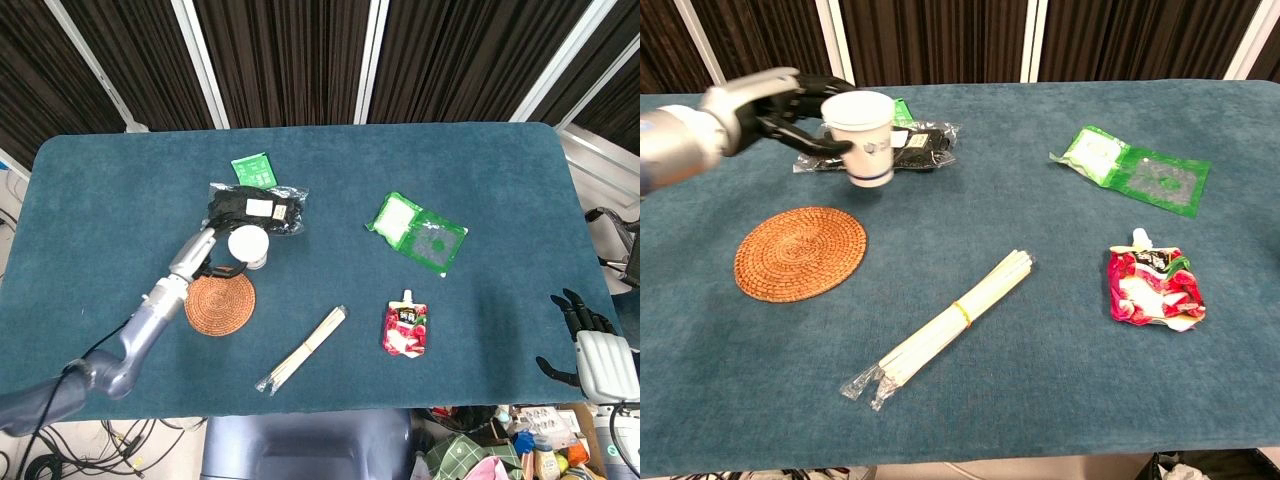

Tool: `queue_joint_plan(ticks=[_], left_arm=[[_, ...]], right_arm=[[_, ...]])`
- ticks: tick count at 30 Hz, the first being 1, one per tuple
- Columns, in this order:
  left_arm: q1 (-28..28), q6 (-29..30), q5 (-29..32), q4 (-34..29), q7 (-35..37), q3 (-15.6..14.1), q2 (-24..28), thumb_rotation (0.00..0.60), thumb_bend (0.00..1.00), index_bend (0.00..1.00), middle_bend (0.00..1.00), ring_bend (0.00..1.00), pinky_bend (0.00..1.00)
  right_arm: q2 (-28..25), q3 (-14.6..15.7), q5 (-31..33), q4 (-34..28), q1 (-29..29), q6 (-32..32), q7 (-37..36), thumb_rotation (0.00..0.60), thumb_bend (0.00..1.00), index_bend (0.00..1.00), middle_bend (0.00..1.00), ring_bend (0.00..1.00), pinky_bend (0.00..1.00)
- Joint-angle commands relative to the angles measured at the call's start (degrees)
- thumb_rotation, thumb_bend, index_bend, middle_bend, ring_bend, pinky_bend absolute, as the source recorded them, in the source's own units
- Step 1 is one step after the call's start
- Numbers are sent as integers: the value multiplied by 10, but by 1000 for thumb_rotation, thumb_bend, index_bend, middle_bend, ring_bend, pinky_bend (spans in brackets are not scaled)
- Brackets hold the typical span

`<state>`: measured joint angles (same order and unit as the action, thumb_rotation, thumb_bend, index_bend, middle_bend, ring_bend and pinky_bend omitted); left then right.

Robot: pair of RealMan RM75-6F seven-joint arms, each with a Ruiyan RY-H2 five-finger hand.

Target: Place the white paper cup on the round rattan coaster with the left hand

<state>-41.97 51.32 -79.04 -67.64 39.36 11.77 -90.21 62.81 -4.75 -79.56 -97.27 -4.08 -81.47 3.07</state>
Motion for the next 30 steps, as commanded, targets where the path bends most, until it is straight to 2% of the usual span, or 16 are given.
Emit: queue_joint_plan(ticks=[1, 9, 22, 27, 30], left_arm=[[48, 44, -31, -64, 7, -41, 61, 600, 335, 243, 305, 0, 0], [92, 81, -66, -64, 45, -92, 76, 600, 334, 243, 295, 0, 0], [86, 94, -101, 40, 114, -108, 19, 600, 321, 244, 291, 0, 0], [84, 90, -107, 60, 124, -116, 9, 600, 263, 241, 282, 0, 0], [81, 84, -115, 69, 117, -126, 10, 600, 198, 209, 239, 0, 0]], right_arm=[[0, 0, 0, -1, 0, -1, 0, 600, 98, 135, 40, 187, 193], [1, 1, -3, -2, 2, -4, 2, 600, 98, 135, 39, 187, 193], [-1, -1, 2, -4, 3, -5, 0, 600, 98, 135, 40, 187, 193], [-1, 0, 0, -3, 3, -6, 0, 600, 98, 135, 40, 187, 193], [-1, -1, 0, -3, 3, -5, -1, 600, 98, 135, 40, 187, 193]])
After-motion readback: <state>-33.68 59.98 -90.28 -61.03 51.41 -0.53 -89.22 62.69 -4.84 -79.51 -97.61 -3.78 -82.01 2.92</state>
